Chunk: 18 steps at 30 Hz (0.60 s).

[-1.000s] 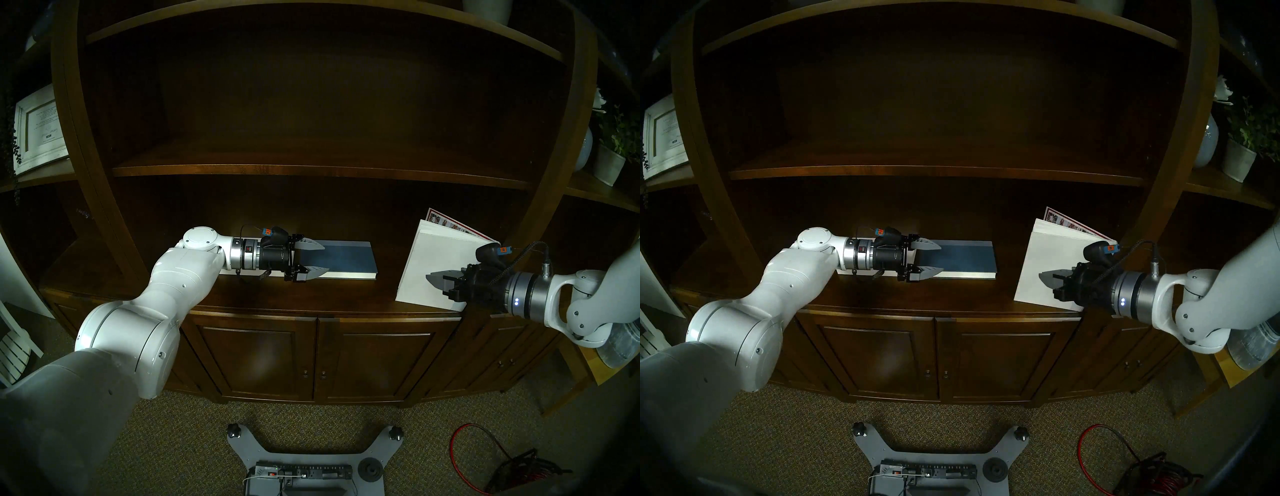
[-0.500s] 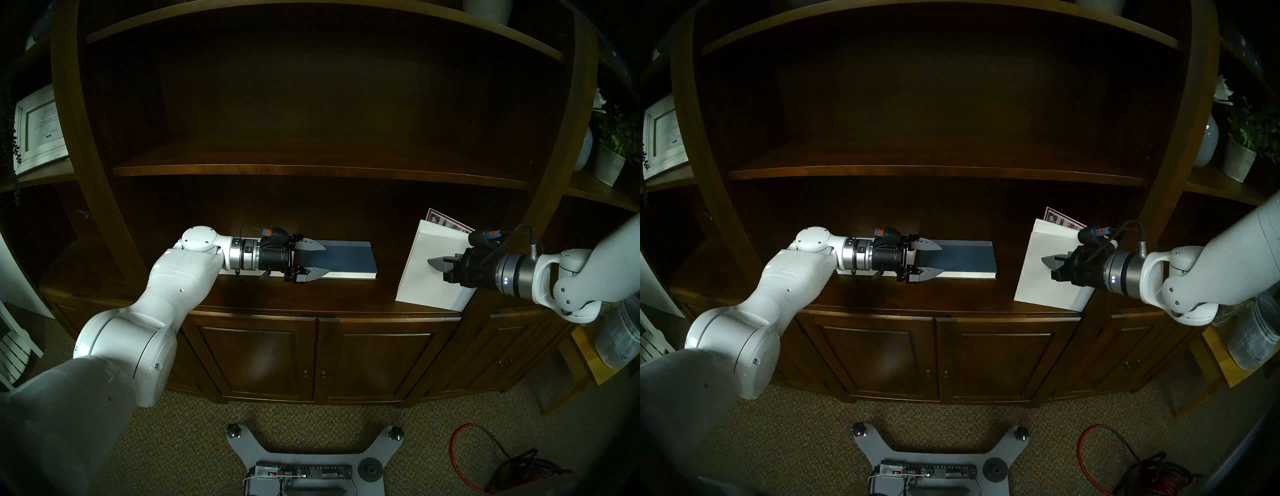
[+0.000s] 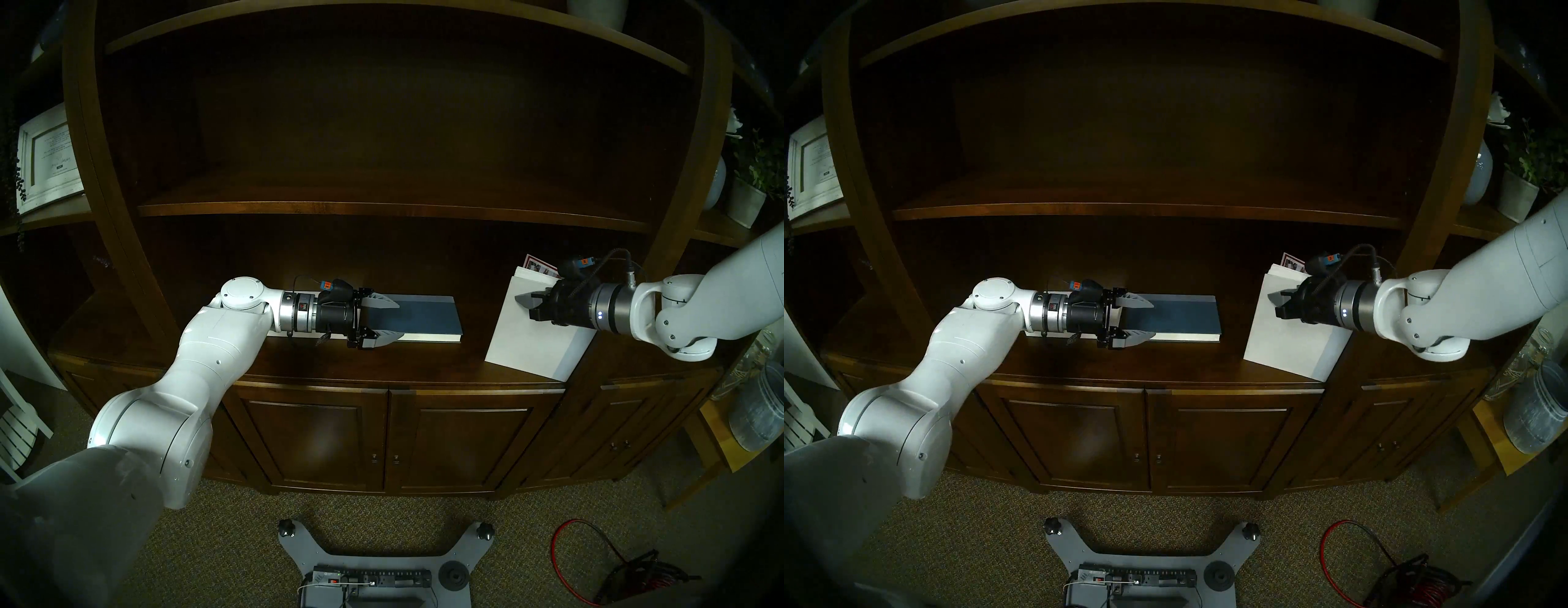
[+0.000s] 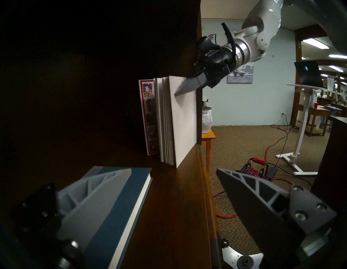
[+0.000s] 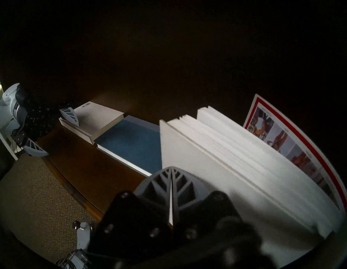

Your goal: Close the books and align them horizontally on the shelf

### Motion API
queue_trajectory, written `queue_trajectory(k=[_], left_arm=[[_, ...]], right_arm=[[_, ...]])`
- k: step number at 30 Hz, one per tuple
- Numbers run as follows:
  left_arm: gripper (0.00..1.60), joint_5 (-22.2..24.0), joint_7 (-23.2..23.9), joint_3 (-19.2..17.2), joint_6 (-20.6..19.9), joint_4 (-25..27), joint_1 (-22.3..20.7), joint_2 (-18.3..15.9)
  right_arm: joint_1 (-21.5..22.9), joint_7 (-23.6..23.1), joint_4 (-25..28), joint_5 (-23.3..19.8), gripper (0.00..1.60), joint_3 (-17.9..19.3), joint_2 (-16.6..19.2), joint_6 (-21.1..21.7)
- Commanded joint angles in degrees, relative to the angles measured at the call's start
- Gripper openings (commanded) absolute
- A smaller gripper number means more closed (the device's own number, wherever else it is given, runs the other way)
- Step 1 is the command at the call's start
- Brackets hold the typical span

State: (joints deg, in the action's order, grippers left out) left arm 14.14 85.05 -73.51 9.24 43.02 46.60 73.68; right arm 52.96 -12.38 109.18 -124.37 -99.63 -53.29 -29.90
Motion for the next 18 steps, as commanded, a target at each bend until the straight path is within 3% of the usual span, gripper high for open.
queue_trajectory(k=[1, 18], left_arm=[[1.60, 1.08, -0.05, -0.92, -0.82, 4.41, 0.00, -0.30], [1.60, 1.29, -0.05, -2.07, -4.43, 14.33, 4.47, -2.09]], right_arm=[[-2.46, 0.79, -4.51, -0.65, 0.00, 4.22, -2.13, 1.02], [-10.23, 4.26, -14.54, -3.05, 0.00, 7.76, -5.39, 5.95]])
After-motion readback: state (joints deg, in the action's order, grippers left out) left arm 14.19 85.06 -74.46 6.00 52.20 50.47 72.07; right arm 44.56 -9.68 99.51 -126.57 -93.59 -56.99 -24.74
